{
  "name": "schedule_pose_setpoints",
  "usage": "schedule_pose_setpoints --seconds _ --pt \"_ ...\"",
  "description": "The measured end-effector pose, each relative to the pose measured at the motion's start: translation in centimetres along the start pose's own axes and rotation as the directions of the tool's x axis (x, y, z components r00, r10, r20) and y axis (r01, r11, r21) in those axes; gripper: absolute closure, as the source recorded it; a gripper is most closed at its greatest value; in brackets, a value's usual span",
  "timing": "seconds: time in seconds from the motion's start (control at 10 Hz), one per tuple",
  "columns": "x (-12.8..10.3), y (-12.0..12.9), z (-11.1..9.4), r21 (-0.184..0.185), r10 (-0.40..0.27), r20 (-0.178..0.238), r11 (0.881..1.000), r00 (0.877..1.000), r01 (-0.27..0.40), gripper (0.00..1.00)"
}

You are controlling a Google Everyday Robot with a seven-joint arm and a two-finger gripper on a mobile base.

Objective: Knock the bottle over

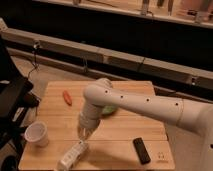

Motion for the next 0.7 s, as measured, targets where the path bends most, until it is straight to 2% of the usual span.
schedule_pose_setpoints --seconds 0.3,0.7 --pt "1.3 -0.6 -0.4 0.003 -0.001 0.001 1.0 1.0 0.001 1.0" --pt "-0.1 0.4 0.2 0.007 0.004 0.003 1.0 1.0 -0.004 1.0"
